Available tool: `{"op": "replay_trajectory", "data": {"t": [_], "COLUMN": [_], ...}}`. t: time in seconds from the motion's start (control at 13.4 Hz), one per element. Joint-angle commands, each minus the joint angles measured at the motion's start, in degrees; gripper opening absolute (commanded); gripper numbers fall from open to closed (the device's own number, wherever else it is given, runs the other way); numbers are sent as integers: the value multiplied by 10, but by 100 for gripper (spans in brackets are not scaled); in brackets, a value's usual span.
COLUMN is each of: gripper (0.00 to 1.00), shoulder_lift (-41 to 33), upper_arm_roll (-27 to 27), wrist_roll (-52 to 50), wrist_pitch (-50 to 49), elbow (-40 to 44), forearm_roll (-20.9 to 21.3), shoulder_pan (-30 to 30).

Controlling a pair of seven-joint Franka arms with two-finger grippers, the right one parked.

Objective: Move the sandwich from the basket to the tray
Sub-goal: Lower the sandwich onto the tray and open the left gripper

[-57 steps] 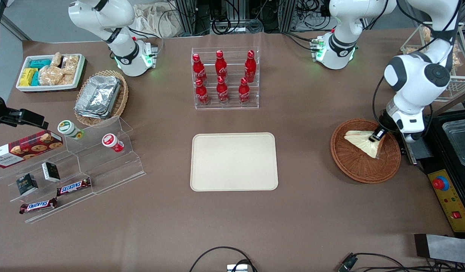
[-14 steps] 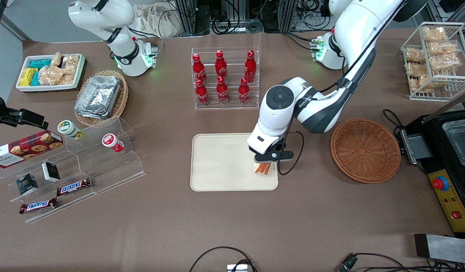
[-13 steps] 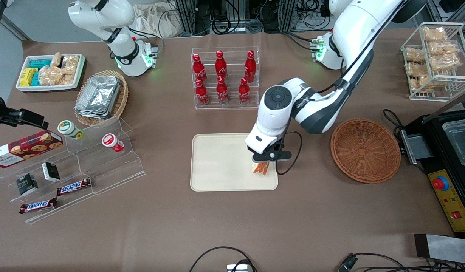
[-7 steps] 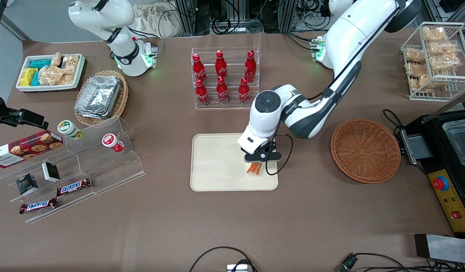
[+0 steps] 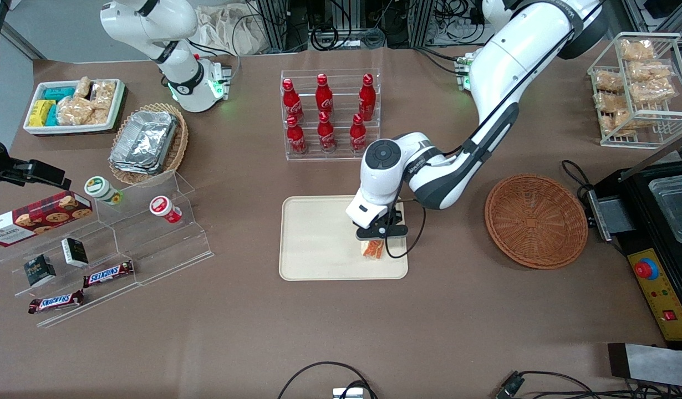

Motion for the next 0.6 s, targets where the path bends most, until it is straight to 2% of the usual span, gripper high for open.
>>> {"op": "replay_trajectory", "data": {"t": [0.0,0.15,0.22,0.3,0.37,0.45,0.52], "gripper": [10,13,19,30,58,73,82], "shoulder_lift": [17,22,22,23,23,22,19], "upper_arm_roll": [3,3,3,3,3,3,2], "wrist_roll": [-33,-37,-37,-37,-37,-37,-36], "wrist_pitch": [3,3,3,3,3,3,3], "elbow": [15,15,15,15,16,18,19], "forearm_roll": [35,41,41,40,40,39,39], "shoulder_pan": [-9,-9,-9,-9,-8,-8,-6]}}
